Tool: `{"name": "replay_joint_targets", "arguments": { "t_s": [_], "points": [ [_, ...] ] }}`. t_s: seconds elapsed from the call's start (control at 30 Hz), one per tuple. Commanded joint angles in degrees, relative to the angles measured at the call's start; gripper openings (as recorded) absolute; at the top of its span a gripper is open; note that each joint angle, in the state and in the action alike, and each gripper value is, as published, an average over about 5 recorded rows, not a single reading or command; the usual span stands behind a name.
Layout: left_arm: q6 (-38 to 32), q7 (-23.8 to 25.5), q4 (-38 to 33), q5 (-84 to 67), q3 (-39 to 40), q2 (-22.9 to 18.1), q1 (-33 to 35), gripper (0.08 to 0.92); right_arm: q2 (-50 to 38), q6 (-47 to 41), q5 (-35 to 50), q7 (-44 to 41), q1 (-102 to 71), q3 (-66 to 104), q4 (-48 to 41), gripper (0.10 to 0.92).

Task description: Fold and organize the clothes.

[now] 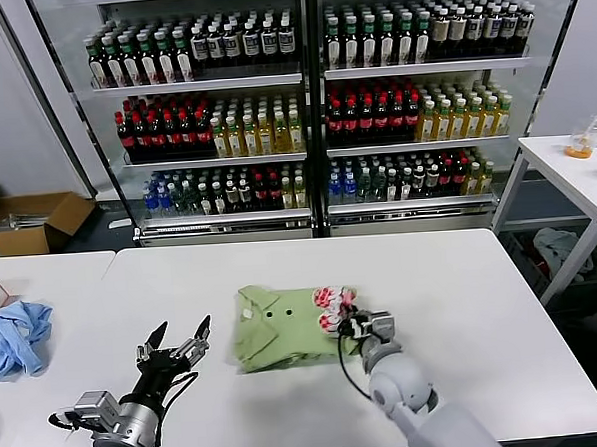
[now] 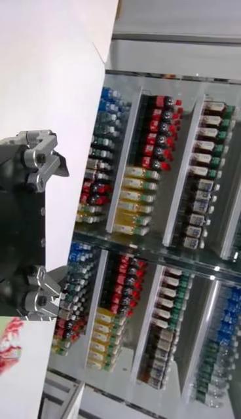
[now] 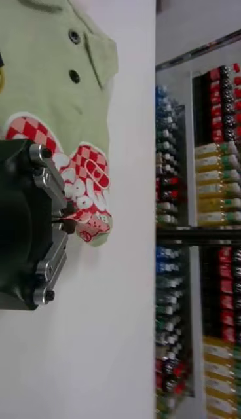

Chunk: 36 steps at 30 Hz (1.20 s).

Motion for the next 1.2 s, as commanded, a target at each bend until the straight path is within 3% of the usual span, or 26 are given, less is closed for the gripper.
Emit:
{"name": "replay_joint_targets", "arguments": {
  "t_s": [0.03,0.13,0.23,0.47,0.7,0.97,1.2],
  "points": [
    [-0.46,0.17,0.38,2.68,1.15,0.16,-0.08,0.823,-8.05,-2.72,-7.66,-12.46,2.46,7.65,-0.21,0.126],
    [-0.70,0.26,0.79,4.08,1.90,0.23,-0.53,0.823,-9.33,-0.98,-10.86,-14.14,-0.86,9.56,1.92,0.126],
    [-1.01,0.38,1.22,5.33,2.74,0.23,-1.04,0.823,-9.40,6.32,-12.77,-12.80,-5.95,11.30,4.41,0.153],
    [-1.97,0.73,2.28,7.69,4.87,-0.06,-2.12,0.823,-8.13,16.89,-14.18,-10.11,-18.17,14.87,13.55,0.347],
    [-2.83,0.81,2.41,10.44,6.58,0.11,-2.84,0.823,-7.22,20.98,-15.72,-12.08,-29.83,21.18,21.35,0.546],
    [-3.29,0.31,2.27,14.38,8.21,0.05,-2.67,0.823,-4.99,23.01,-17.13,-14.56,-36.46,26.63,22.98,0.772],
    [-2.27,-0.31,0.85,15.51,8.80,-1.05,-2.80,0.823,-3.87,23.17,-17.62,-13.96,-38.30,29.11,24.11,0.822]
  ]
}}
